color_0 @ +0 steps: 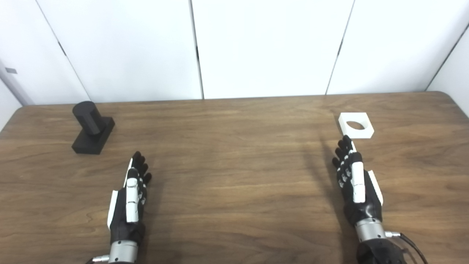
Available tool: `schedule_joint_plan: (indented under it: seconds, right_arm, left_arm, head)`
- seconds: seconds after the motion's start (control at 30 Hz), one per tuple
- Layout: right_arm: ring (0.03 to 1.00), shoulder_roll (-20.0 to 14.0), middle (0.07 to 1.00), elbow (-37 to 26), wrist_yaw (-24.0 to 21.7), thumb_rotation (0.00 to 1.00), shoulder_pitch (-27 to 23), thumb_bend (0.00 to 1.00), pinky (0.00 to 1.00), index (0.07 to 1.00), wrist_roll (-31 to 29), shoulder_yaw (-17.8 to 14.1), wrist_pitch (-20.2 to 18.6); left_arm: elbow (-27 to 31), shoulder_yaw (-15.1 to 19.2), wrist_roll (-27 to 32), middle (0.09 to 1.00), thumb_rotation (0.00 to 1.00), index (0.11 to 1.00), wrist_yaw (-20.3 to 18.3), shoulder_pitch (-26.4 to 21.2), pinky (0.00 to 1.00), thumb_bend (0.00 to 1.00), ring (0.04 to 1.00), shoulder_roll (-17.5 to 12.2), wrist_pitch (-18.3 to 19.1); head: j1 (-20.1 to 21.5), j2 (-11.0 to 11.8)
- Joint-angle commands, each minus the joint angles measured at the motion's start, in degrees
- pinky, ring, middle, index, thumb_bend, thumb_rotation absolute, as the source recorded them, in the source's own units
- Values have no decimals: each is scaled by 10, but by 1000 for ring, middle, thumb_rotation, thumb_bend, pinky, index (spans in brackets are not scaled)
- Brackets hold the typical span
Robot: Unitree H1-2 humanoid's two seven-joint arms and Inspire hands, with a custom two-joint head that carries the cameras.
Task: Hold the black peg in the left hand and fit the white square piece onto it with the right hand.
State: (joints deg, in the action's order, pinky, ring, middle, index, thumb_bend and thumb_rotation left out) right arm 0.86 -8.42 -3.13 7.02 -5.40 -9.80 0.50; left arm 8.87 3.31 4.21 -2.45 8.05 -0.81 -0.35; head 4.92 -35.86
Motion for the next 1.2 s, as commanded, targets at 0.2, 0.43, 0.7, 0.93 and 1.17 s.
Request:
schedule_joint_plan:
  seconds: [0.2,0.43,0.7,0.93,1.17]
  right_arm:
    - [1000,-18,1000,10,-3,1000,26,590,1000,1000,-2,2,11]
    - [1000,-19,994,10,0,1000,26,588,1000,1000,1,2,11]
    - [1000,-24,996,11,-1,1000,27,608,1000,1000,-4,-3,8]
    - [1000,-40,1000,26,-14,1000,26,579,1000,1000,-25,-7,19]
    - [1000,-54,1000,42,-15,1000,24,581,1000,1000,-33,-8,34]
  left_arm:
    - [2,-6,-8,1000,1000,1000,-1,1,1000,571,1000,-6,-1]
    - [3,-7,-13,1000,1000,999,1,2,998,570,998,-5,-1]
    - [-5,-14,-23,996,1000,993,5,3,981,610,981,1,-11]
    - [-8,-23,-27,1000,1000,1000,5,4,988,589,990,9,-12]
    - [-16,-36,-35,999,1000,999,17,3,975,596,988,16,-9]
  head:
    - [0,0]
    - [-5,2]
    - [-43,9]
    - [-86,21]
    - [-128,39]
